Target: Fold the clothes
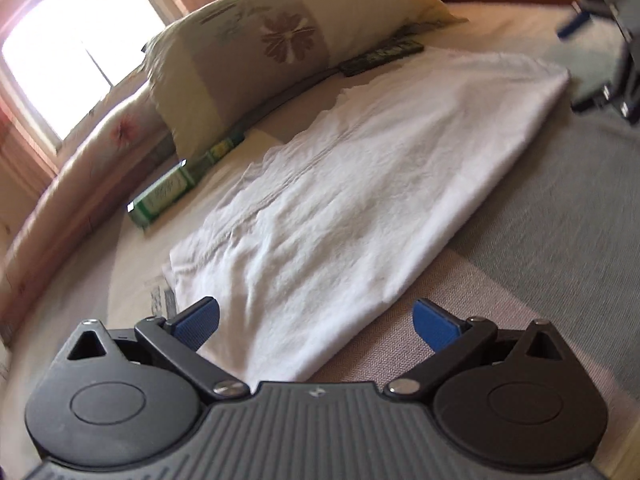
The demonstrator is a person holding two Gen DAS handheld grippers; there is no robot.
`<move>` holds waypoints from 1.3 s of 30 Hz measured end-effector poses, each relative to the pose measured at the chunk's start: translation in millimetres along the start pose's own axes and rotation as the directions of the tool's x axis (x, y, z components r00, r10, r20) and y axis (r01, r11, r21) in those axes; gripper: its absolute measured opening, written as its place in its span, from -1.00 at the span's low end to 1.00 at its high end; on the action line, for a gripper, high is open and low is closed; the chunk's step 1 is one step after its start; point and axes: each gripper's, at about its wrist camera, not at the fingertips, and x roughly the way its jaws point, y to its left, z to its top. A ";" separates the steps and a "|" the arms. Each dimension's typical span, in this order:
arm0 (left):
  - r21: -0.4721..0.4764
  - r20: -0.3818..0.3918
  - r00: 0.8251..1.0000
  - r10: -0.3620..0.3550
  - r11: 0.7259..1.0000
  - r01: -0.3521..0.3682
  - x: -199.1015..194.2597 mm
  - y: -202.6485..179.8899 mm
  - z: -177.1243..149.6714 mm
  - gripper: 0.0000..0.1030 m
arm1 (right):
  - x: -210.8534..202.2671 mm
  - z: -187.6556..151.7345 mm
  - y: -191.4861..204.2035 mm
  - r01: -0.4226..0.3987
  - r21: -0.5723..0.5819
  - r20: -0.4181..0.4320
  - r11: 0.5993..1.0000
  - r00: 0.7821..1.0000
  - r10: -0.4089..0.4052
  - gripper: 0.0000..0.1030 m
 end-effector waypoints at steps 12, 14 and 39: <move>0.459 0.162 0.979 0.125 0.868 -0.187 24.6 -66.7 37.8 0.99 | 24.3 30.2 74.1 0.171 -0.518 0.147 0.838 0.983 -0.110 1.00; 0.489 0.165 0.977 0.134 0.849 -0.199 31.8 -70.7 45.1 0.99 | 28.6 37.7 79.6 0.177 -0.546 0.167 0.819 0.981 -0.101 1.00; 0.662 0.162 0.930 0.330 0.662 -0.350 61.6 -41.4 13.2 0.99 | 46.2 30.6 57.9 0.223 -0.546 0.162 0.807 0.974 -0.160 1.00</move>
